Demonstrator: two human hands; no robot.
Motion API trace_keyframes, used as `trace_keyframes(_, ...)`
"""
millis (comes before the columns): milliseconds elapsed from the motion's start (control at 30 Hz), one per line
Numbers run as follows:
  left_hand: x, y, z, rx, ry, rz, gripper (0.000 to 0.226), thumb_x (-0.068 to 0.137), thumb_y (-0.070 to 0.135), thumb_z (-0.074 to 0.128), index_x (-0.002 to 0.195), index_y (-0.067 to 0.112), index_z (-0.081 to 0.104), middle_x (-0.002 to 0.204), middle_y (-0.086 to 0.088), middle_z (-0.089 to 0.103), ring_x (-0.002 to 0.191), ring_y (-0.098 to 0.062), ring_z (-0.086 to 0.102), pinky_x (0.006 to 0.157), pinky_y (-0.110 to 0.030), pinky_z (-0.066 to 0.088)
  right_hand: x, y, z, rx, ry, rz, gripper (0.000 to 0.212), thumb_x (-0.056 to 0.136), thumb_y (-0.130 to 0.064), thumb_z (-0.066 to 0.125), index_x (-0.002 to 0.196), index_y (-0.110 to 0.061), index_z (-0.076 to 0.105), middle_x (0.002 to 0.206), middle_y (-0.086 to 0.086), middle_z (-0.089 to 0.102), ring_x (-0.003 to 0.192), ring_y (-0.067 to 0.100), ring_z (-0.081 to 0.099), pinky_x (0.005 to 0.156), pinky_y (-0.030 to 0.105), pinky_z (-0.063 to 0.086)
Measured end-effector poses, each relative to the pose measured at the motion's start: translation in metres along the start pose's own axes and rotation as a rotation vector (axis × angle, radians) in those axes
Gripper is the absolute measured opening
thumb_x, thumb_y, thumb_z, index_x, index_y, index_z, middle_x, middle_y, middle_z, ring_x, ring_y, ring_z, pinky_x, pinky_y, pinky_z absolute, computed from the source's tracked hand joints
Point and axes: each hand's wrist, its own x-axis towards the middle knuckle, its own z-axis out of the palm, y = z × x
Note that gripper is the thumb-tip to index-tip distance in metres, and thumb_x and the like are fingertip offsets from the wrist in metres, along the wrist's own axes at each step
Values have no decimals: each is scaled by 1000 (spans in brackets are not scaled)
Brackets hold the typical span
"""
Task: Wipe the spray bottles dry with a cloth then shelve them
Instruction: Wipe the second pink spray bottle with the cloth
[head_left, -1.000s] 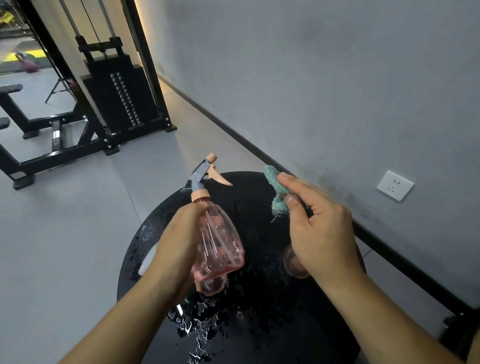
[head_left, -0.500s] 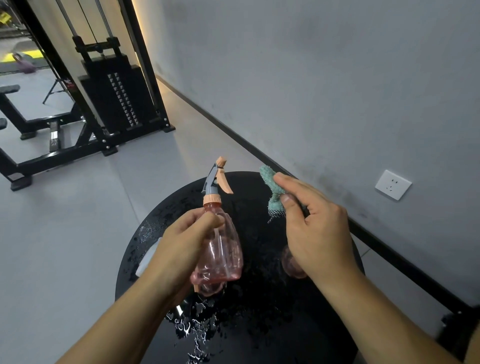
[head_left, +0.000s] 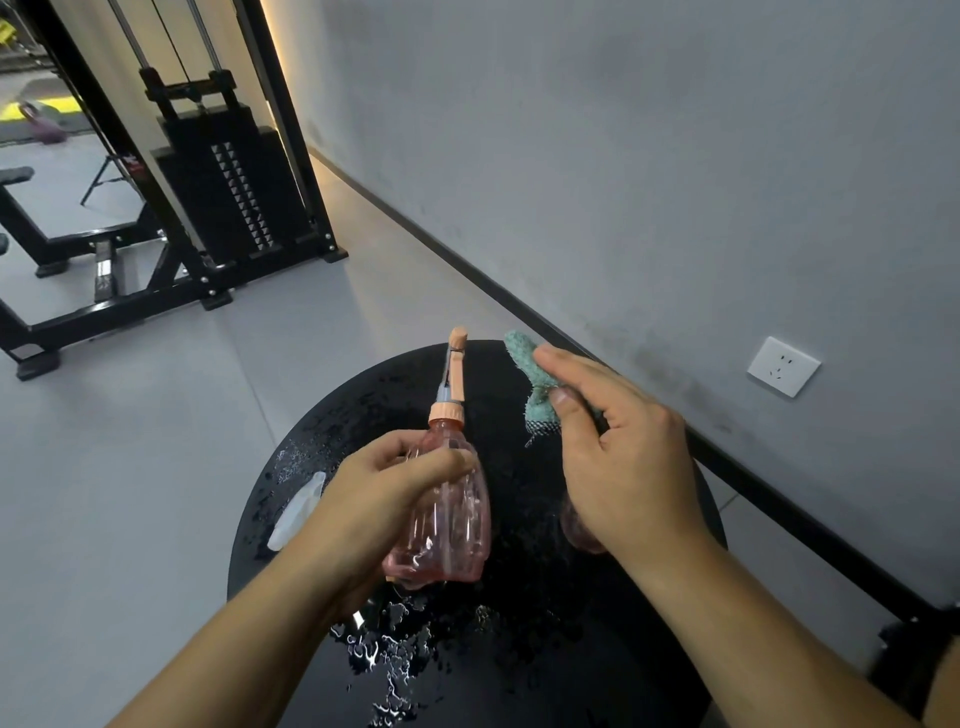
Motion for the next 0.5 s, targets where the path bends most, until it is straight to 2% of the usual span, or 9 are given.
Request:
trace_keyframes(100, 1, -3, 2, 133, 41, 29, 16, 87, 30, 77, 102, 30, 80, 96, -7, 81, 80, -32, 79, 77, -66, 64, -1, 1, 3, -20, -9, -32, 39, 95, 2, 61, 127, -19, 69, 126, -16, 65, 118, -12, 55, 98, 7, 43)
trace_keyframes(133, 1, -3, 3, 188, 66, 54, 14, 87, 35, 75, 100, 37, 80, 95, 0, 81, 82, -28, 80, 78, -66, 64, -1, 1, 4, -24, -14, -40, 39, 95, 2, 61, 127, -18, 69, 127, -15, 65, 119, -11, 55, 99, 8, 43)
trace_keyframes(200, 0, -3, 6, 292, 88, 113, 14, 87, 43, 75, 100, 48, 77, 91, 14, 79, 83, -16, 79, 84, -55, 65, -2, 1, 5, -29, -32, -60, 40, 94, 3, 61, 128, -18, 69, 128, -13, 66, 120, -9, 56, 100, 11, 44)
trace_keyframes(267, -3, -4, 8, 383, 77, 146, 20, 84, 49, 77, 103, 46, 75, 89, 18, 79, 79, -8, 77, 88, -47, 64, -3, 1, 6, -44, -78, -93, 41, 95, 4, 60, 129, -17, 68, 131, -11, 64, 123, -7, 55, 103, 15, 45)
trace_keyframes(367, -5, -5, 10, 470, 39, 140, 46, 65, 57, 83, 108, 44, 73, 90, 17, 79, 79, -8, 77, 85, -42, 64, -7, 2, 8, -73, -172, -110, 44, 95, 3, 57, 132, -19, 66, 136, -14, 60, 128, -7, 50, 106, 19, 45)
trace_keyframes(500, -1, -8, 4, 528, 32, 124, 58, 53, 52, 83, 109, 41, 71, 91, 14, 79, 78, -10, 77, 84, -44, 64, -17, 0, 15, -117, -261, -118, 50, 92, 6, 57, 133, -21, 65, 139, -12, 59, 132, -7, 47, 109, 21, 43)
